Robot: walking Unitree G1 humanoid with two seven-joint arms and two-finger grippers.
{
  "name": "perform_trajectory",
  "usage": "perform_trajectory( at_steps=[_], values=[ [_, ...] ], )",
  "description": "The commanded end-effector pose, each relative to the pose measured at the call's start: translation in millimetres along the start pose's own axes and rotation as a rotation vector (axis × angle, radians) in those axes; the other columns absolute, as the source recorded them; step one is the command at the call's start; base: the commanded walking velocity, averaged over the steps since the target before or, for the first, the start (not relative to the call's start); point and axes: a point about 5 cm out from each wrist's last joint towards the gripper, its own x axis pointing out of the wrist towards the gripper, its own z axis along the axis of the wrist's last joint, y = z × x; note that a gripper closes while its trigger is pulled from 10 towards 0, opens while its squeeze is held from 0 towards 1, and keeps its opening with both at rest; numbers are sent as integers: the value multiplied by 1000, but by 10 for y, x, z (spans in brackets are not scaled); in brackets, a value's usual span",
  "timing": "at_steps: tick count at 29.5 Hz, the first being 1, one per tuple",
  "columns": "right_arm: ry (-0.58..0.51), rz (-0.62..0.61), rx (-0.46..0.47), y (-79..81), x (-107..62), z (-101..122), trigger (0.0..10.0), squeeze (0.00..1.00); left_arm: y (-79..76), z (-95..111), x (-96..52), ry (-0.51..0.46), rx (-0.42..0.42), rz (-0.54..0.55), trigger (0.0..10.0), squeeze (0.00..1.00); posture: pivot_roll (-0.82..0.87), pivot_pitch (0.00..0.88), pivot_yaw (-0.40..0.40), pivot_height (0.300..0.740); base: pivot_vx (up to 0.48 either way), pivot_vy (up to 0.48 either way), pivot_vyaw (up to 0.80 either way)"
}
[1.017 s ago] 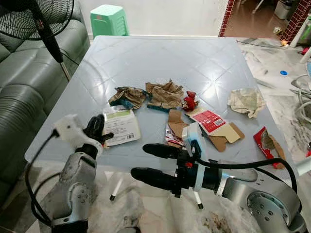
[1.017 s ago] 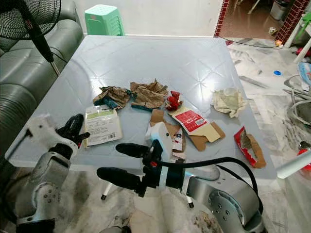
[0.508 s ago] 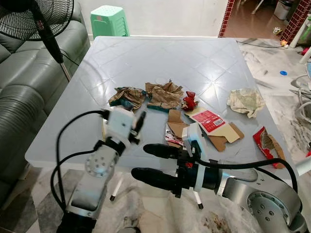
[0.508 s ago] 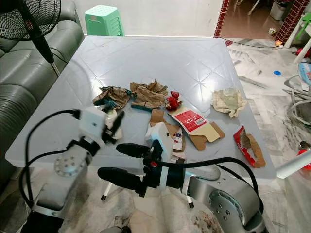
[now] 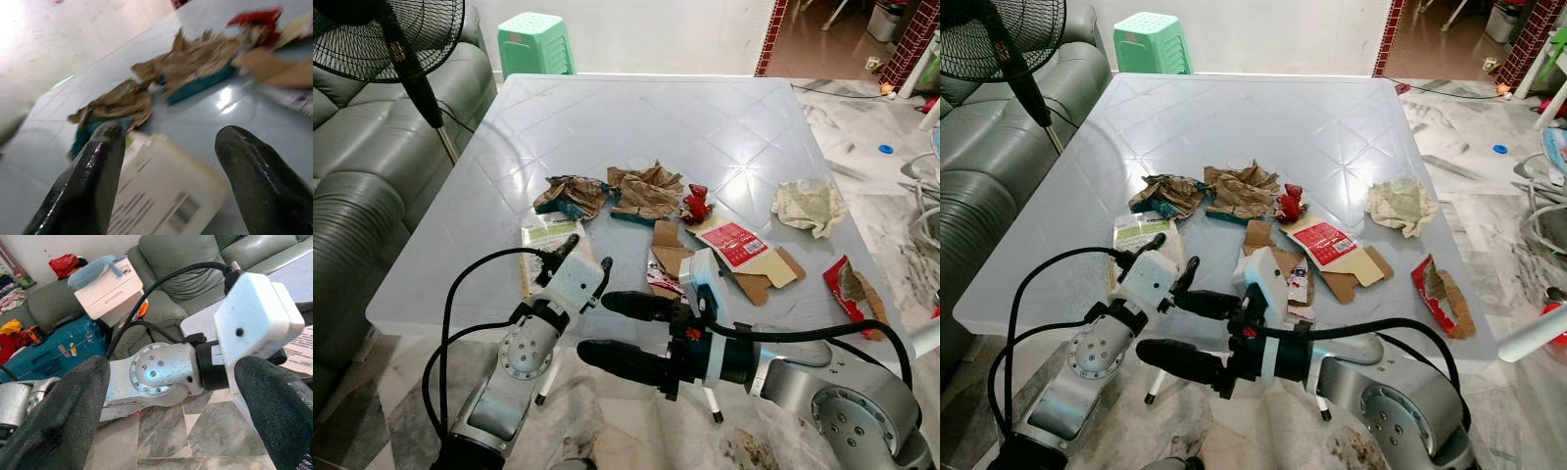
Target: Picking trash to rubbish bin
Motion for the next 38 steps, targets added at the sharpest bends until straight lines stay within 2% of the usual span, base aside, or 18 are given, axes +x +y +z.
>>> perform_trajectory(
  at_steps=[1, 6, 12, 13, 18, 21, 22, 24, 25, 31, 33, 35, 36, 38],
  values=[
    [0, 12, -12, 23, -1, 19, 10000, 0, -57, -89, -8, 20, 43, -13, 10000, 1000, -65, 74, -3, 740, 0, 0, 0],
    [2, 13, -14, 22, -3, 21, 10000, 0, -131, -93, -3, 7, 20, -43, 10000, 1000, -68, 73, -1, 740, 0, 0, 0],
    [2, 12, -16, 24, -2, 21, 10000, 0, -152, -222, 0, 69, 129, -9, 10000, 1000, -68, 72, -1, 740, 0, 0, 0],
    [3, 12, -17, 23, -2, 22, 10000, 0, -128, -266, 4, 90, 156, 7, 10000, 0, -68, 72, -1, 740, 0, 0, 0],
    [5, 12, -19, 21, -2, 24, 10000, 0, -54, -363, -2, 134, 202, 16, 10000, 0, -72, 70, -3, 740, 0, 0, 0],
    [5, 13, -19, 21, -2, 28, 10000, 0, 10, -444, -18, 171, 259, 32, 10000, 0, -72, 72, -4, 740, 0, 0, 0],
    [3, 14, -17, 22, -2, 29, 10000, 0, 27, -471, -27, 187, 261, 37, 4235, 0, -72, 72, -4, 740, 0, 0, 0],
    [2, 16, -15, 22, -1, 29, 10000, 0, 36, -493, -30, 198, 264, 42, 4235, 0, -72, 72, -4, 740, 0, 0, 0],
    [-4, 16, -11, 22, 0, 36, 10000, 0, 75, -532, -41, 215, 259, 63, 0, 0, -72, 72, -4, 740, 0, 0, 0],
    [-14, 21, -8, 22, -3, 64, 10000, 0, 136, -553, -53, 223, 246, 96, 0, 0, -72, 72, -4, 740, 0, 0, 0],
    [-14, 19, -11, 17, -3, 67, 10000, 0, 187, -560, -47, 234, 260, 139, 0, 0, -72, 72, -4, 740, 0, 0, 0],
    [-15, 19, -12, 19, -3, 70, 10000, 0, 221, -554, -42, 234, 264, 162, 3059, 0, -66, 76, -4, 740, 0, 0, 0],
    [-16, 19, -13, 21, -2, 71, 10000, 0, 261, -531, -36, 222, 253, 184, 0, 0, -66, 77, -3, 740, 0, 0, 0],
    [-16, 20, -13, 23, -2, 71, 10000, 0, 284, -520, -33, 217, 240, 194, 0, 0, -66, 78, -4, 740, 0, 0, 0]
  ],
)
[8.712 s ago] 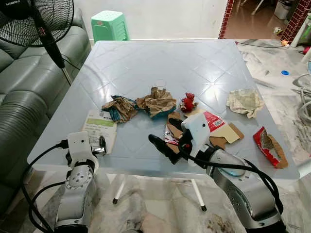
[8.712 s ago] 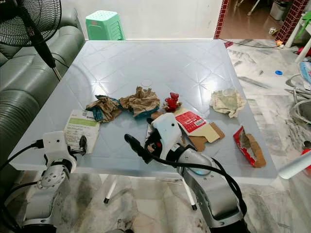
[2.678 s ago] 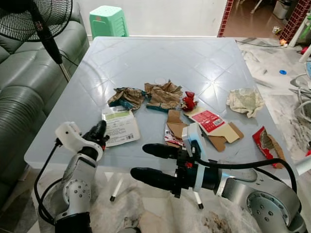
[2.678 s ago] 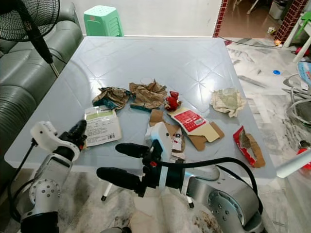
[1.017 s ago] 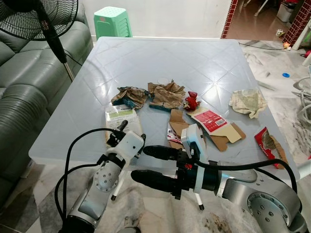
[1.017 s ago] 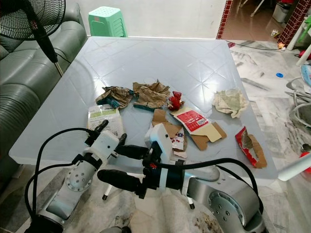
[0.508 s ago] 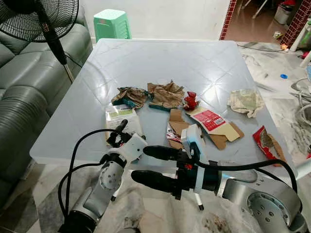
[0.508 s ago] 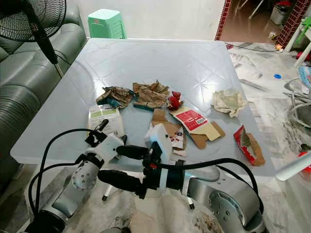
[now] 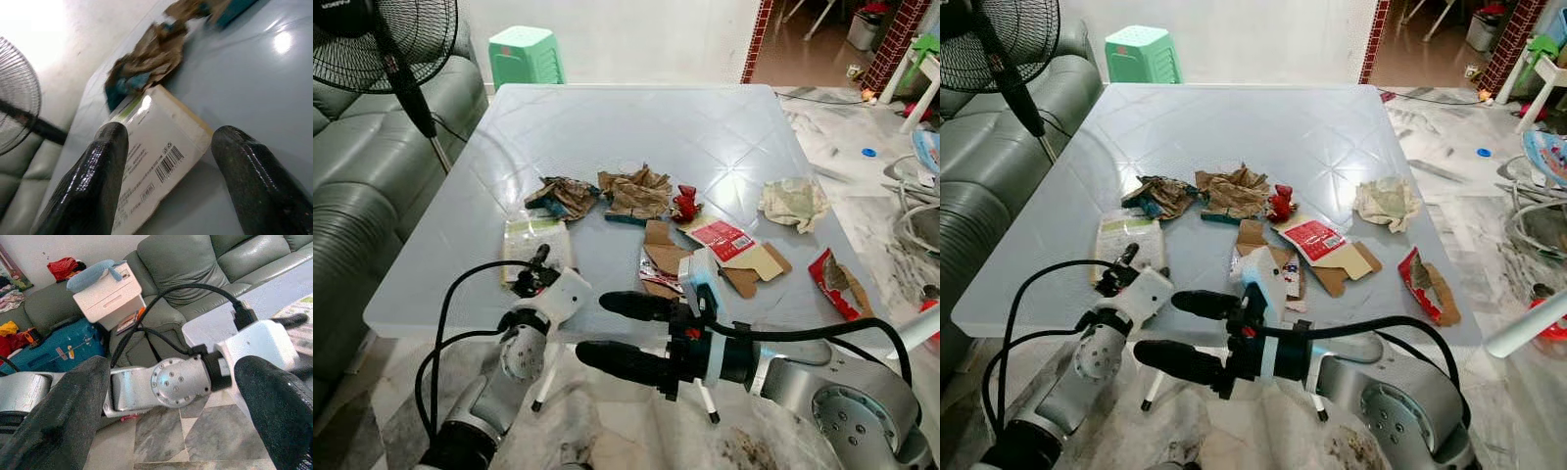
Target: Picking trash to rubbish bin
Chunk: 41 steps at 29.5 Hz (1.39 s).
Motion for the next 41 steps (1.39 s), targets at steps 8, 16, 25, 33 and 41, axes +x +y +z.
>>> perform_trajectory(
  at_steps=[8, 16, 25, 33, 41],
  values=[
    [-10, 4, -7, 18, -3, 37, 10000, 0, 59, -124, -9, 57, -21, 22, 0, 0, -67, 81, 0, 740, 0, 0, 0],
    [-8, 1, -5, 17, -1, 23, 10000, 0, 38, -88, -20, 42, -28, 17, 0, 0, -68, 81, 2, 740, 0, 0, 0],
    [-7, -1, -8, 9, -3, 27, 10000, 0, 51, -42, -62, 19, -26, 29, 0, 0, -66, 79, 0, 740, 0, 0, 0],
    [-7, 0, -8, 6, -1, 23, 10000, 0, 56, -61, -123, 23, -22, 40, 0, 0, -63, 79, -1, 740, 0, 0, 0],
    [-7, -7, -12, -5, -4, 28, 10000, 0, 302, 106, -146, -50, -45, 186, 0, 0, -59, 78, -3, 740, 0, 0, 0]
  ],
)
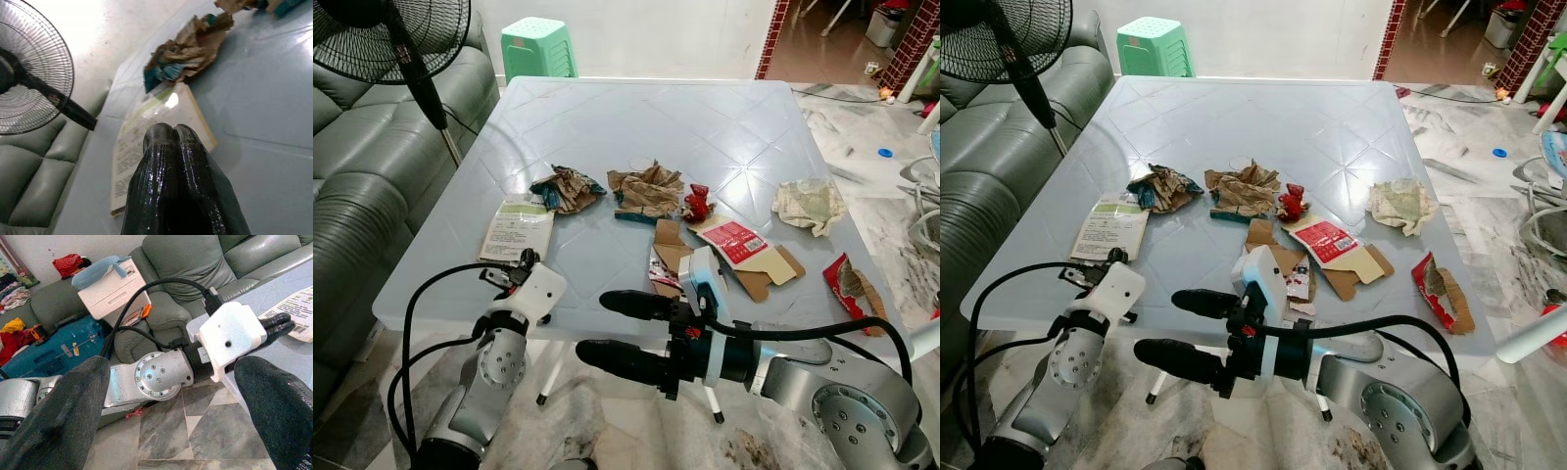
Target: Picking trash to rubbish bin
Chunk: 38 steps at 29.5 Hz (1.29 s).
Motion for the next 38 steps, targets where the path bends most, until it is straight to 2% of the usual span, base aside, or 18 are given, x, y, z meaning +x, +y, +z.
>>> perform_trajectory(
  at_steps=[1, 3, 6, 10, 12, 15, 16, 19, 24, 34, 38],
  values=[
    [-7, -5, -12, -5, 1, 27, 10000, 0, 151, 67, 40, -24, -4, 78, 0, 0, -59, 78, -3, 740, 0, 0, 0],
    [-8, -3, -13, -4, 11, 28, 10000, 0, 219, 89, 89, -29, -21, 105, 0, 0, -57, 77, -2, 740, 0, 0, 0],
    [-11, -1, -13, -1, 20, 31, 10000, 0, 357, 111, 264, -30, -47, 154, 0, 0, -62, 78, -1, 740, 0, 0, 0],
    [-12, -2, -14, 2, 23, 33, 10000, 0, 412, 126, 330, -29, -64, 175, 0, 0, -66, 78, 1, 740, 0, 0, 0],
    [-14, -6, -15, 3, 18, 36, 10000, 0, 471, 140, 430, -13, -91, 191, 0, 0, -73, 77, 6, 740, 0, 0, 0],
    [-16, -12, -15, 7, 11, 33, 10000, 0, 517, 121, 518, 25, -194, 208, 0, 0, -79, 76, 10, 740, 0, 0, 0],
    [-16, -13, -16, 8, 10, 32, 10000, 0, 521, 115, 538, 33, -254, 205, 10000, 1000, -81, 76, 11, 740, 0, 0, 0],
    [-16, -14, -16, 14, 10, 28, 10000, 0, 533, 105, 596, 46, -364, 196, 10000, 1000, -85, 75, 14, 740, 0, 0, 0],
    [-16, -19, -16, 20, 5, 20, 10000, 0, 574, 52, 723, 85, -445, 203, 10000, 1000, -92, 72, 18, 740, 0, 0, 0],
    [-18, -26, -17, 14, 6, 17, 10000, 0, 487, -64, 788, 165, -460, 146, 10000, 1000, -97, 68, 25, 740, 0, 0, 0],
    [-18, -29, -17, 11, 6, 16, 10000, 0, 375, -128, 801, 218, -509, 84, 10000, 1000, -98, 68, 24, 740, 0, 0, 0]
  ],
)
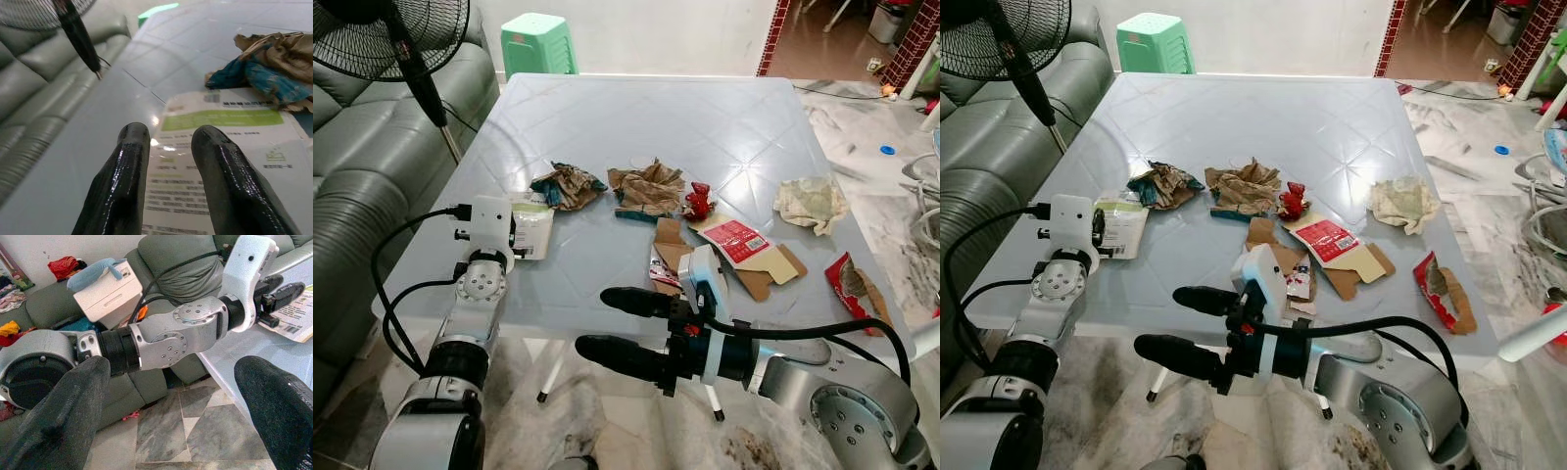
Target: Picking trash to rubbish bin
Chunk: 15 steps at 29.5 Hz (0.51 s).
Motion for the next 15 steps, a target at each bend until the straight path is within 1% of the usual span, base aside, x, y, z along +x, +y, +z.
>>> perform_trajectory(
  at_steps=[1, 4, 5, 6, 7, 9, 12, 15],
  values=[
    [-7, -6, -12, 18, -6, 13, 10000, 0, -39, -28, 22, 28, -3, -31, 10000, 1000, -98, 68, 24, 740, 0, 0, 0],
    [-6, -8, -12, 17, -7, 9, 10000, 0, -92, -134, 10, 99, -38, -64, 10000, 1000, -98, 68, 24, 740, 0, 0, 0],
    [-6, -8, -12, 17, -7, 9, 10000, 0, -92, -134, 10, 99, -38, -64, 10000, 1000, -98, 68, 24, 740, 0, 0, 0],
    [-5, -10, -12, 17, -8, 8, 10000, 0, -122, -200, -6, 136, -48, -84, 10000, 1000, -98, 68, 24, 740, 0, 0, 0],
    [-5, -10, -12, 17, -8, 8, 10000, 0, -122, -200, -6, 136, -48, -84, 10000, 1000, -98, 68, 24, 740, 0, 0, 0],
    [-5, -12, -12, 17, -14, 10, 10000, 0, -158, -271, -29, 171, -36, -107, 10000, 1000, -108, 70, 24, 740, 0, 0, 0],
    [-4, -14, -11, 18, -20, 10, 10000, 0, -171, -390, -74, 223, -16, -112, 10000, 1000, -108, 73, 24, 740, 0, 0, 0],
    [-4, -14, -11, 21, -31, 9, 10000, 0, -178, -453, -102, 242, -6, -116, 10000, 984, -108, 76, 23, 740, 0, 0, 0]
  ],
)
